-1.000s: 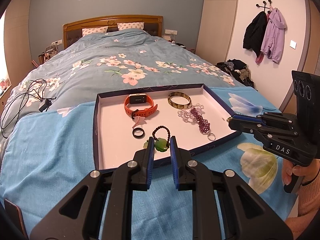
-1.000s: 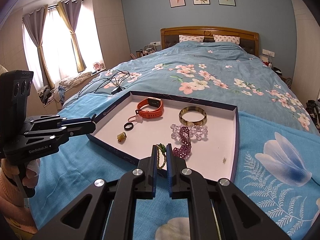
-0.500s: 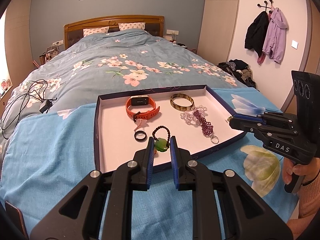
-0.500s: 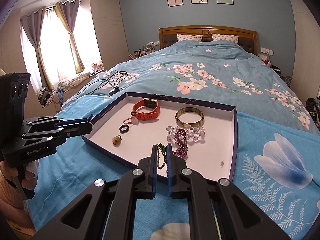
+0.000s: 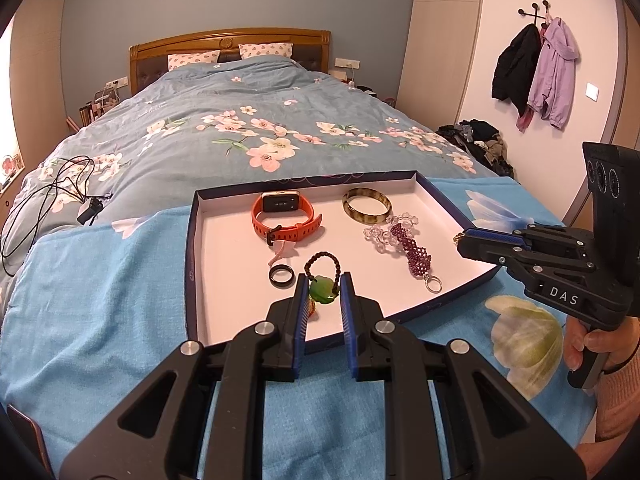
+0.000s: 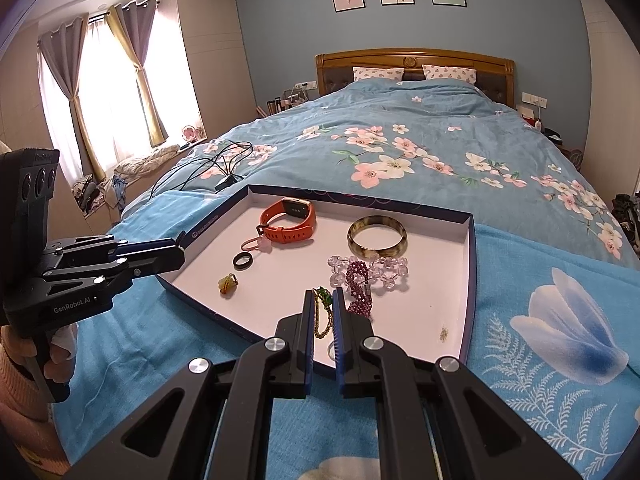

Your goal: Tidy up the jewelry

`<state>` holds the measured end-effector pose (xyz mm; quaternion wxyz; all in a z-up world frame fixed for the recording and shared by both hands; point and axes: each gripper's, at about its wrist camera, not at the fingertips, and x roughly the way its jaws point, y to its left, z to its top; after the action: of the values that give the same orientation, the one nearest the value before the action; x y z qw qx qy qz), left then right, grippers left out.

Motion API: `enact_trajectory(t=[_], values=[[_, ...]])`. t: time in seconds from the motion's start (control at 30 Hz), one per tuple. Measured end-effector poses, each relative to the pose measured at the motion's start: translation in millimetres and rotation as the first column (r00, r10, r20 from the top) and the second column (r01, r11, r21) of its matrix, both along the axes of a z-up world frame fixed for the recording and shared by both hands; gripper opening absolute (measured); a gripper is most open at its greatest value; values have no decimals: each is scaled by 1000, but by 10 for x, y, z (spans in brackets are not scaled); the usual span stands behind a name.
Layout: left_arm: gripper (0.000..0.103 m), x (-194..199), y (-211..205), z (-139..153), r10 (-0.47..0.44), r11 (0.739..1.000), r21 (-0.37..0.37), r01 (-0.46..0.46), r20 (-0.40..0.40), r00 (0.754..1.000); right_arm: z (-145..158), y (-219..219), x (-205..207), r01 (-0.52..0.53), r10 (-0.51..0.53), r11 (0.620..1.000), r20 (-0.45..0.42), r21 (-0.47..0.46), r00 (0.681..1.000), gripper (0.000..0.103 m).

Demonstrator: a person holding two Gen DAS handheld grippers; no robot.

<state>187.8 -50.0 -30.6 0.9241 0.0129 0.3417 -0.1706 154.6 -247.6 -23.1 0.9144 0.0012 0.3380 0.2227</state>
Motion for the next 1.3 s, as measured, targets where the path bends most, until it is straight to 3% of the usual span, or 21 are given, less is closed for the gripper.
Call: enact_trajectory(t=[1.3], values=[[16, 201, 11, -141, 40, 999, 14, -40, -27, 999, -44, 35, 159, 3, -3, 1000, -21, 4, 1000, 7]])
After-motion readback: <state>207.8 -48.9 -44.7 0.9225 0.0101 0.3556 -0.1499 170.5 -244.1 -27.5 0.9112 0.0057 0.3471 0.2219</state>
